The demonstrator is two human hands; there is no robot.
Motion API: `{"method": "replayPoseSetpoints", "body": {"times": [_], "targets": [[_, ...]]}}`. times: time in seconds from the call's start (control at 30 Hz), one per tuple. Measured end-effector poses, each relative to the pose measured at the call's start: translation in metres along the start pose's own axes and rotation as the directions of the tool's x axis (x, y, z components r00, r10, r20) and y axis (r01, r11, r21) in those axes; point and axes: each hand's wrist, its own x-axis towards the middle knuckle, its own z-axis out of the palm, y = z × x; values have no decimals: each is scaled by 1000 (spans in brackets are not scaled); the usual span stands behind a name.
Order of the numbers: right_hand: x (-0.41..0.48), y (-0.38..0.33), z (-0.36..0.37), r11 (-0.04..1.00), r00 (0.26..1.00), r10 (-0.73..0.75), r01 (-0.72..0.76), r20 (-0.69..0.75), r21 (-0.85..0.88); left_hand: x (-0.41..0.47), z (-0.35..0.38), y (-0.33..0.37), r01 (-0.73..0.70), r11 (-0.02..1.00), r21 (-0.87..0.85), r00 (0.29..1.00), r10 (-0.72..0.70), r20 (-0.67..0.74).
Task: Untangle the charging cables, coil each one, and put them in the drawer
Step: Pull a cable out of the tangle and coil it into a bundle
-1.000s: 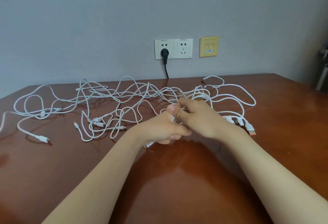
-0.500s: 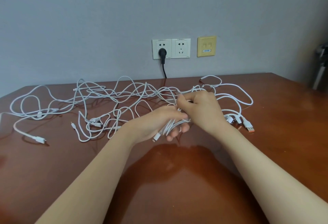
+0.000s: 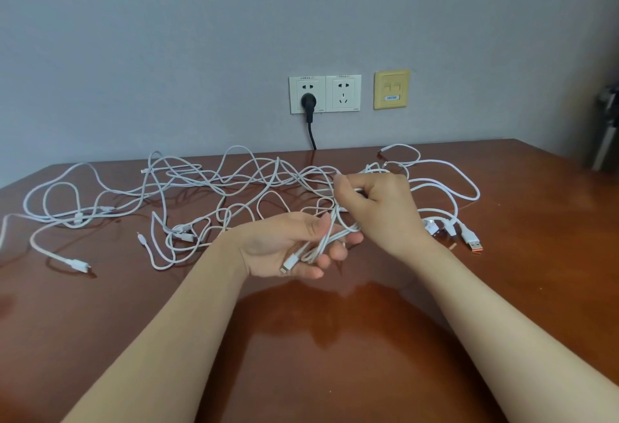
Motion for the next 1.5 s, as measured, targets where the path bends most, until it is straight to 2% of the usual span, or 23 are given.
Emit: {"method": "replayPoseSetpoints", "body": {"times": [0.1, 0.17, 0.2, 0.23, 0.27, 0.3, 0.33, 0.37, 0.43, 0.5, 0.53, 0.6, 0.7, 0.8, 0.9, 0.97, 1.07, 1.13, 1.27, 1.33, 1.5], "targets": [[-1, 0, 0, 999, 1000, 13, -13, 4, -35, 1, 7, 6, 31, 997, 75, 996, -24, -87], [-2, 3, 1, 994, 1000, 19, -19, 0, -103, 4, 15, 8, 63, 976, 207, 982, -24, -190], [-3, 5, 1, 989, 1000, 29, -29, -3, -142, 8, 19, 7, 82, 942, 327, 963, 9, -268], [-3, 7, 1, 984, 999, 44, -45, -8, -172, 15, 21, 1, 120, 848, 516, 931, 85, -356], [-3, 8, 1, 981, 998, 62, -63, -13, -184, 21, 23, -5, 178, 684, 707, 890, 194, -412], [-3, 8, 0, 980, 997, 79, -82, -20, -180, 26, 25, -8, 217, 520, 826, 858, 302, -415], [-2, 8, -1, 981, 995, 92, -97, -33, -167, 28, 27, -8, 220, 458, 861, 837, 365, -408], [-2, 8, -1, 982, 994, 97, -104, -53, -155, 30, 28, -6, 203, 480, 853, 826, 384, -413], [0, 8, -3, 984, 991, 89, -102, -99, -145, 29, 31, 0, 92, 648, 756, 828, 372, -419], [1, 9, -4, 985, 988, 78, -96, -130, -142, 25, 32, 6, -12, 884, 468, 877, 234, -420], [2, 10, -5, 987, 988, 66, -85, -139, -135, 23, 31, 9, -46, 950, 308, 915, 164, -368], [3, 10, -5, 992, 987, 50, -66, -151, -107, 19, 27, 8, -93, 985, 147, 954, 130, -268], [3, 8, -4, 997, 985, 37, -47, -166, -59, 13, 25, 11, -58, 995, 85, 971, 77, -226], [1, 7, -3, 998, 987, 18, -28, -162, -60, 11, 24, 10, -9, 997, 72, 963, 28, -269], [0, 8, -2, 994, 990, 24, -38, -139, -99, 14, 23, 8, -1, 954, 299, 903, 130, -411], [-1, 8, -3, 990, 988, 34, -54, -150, -131, 18, 27, 7, -6, 859, 512, 841, 281, -462], [-2, 8, -6, 979, 983, 43, -76, -176, -187, 22, 32, 7, 66, 638, 767, 742, 483, -465], [-1, 7, -7, 970, 977, 58, -104, -204, -218, 22, 34, 7, 98, 536, 838, 700, 562, -441], [0, 5, -8, 957, 959, 125, -184, -254, -224, 20, 39, 7, 69, 421, 904, 671, 651, -355], [1, 6, -9, 950, 957, 139, -201, -253, -239, 21, 41, 6, 45, 419, 907, 652, 675, -345], [2, 6, -12, 923, 967, 105, -182, -234, -339, 21, 45, 6, -7, 532, 847, 645, 649, -402]]}}
